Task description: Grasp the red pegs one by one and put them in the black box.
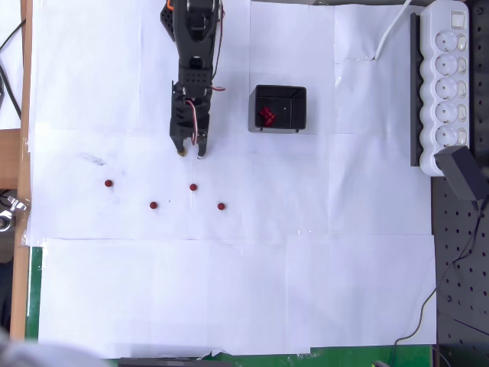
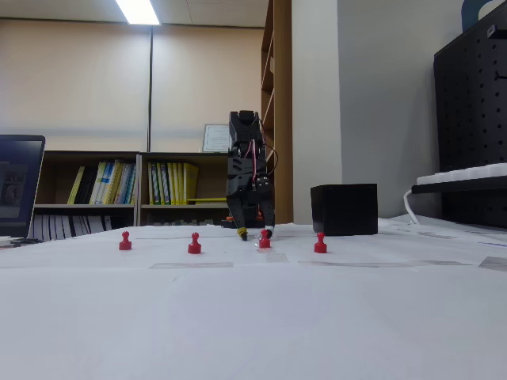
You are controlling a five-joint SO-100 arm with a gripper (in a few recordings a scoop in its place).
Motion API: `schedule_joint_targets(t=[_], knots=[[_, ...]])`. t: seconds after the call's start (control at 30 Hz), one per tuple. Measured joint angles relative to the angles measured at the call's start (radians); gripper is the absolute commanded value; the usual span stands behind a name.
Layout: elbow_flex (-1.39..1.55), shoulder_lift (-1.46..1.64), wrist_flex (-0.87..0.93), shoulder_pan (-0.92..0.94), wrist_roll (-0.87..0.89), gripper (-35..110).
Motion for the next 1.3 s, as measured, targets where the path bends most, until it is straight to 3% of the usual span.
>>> schedule_joint_targets(t=[0.77, 1.3], knots=[[0.081, 0.219, -0.322, -0.020, 0.071, 14], [0.172, 0.310, -0.383, -0.032, 0.106, 14]])
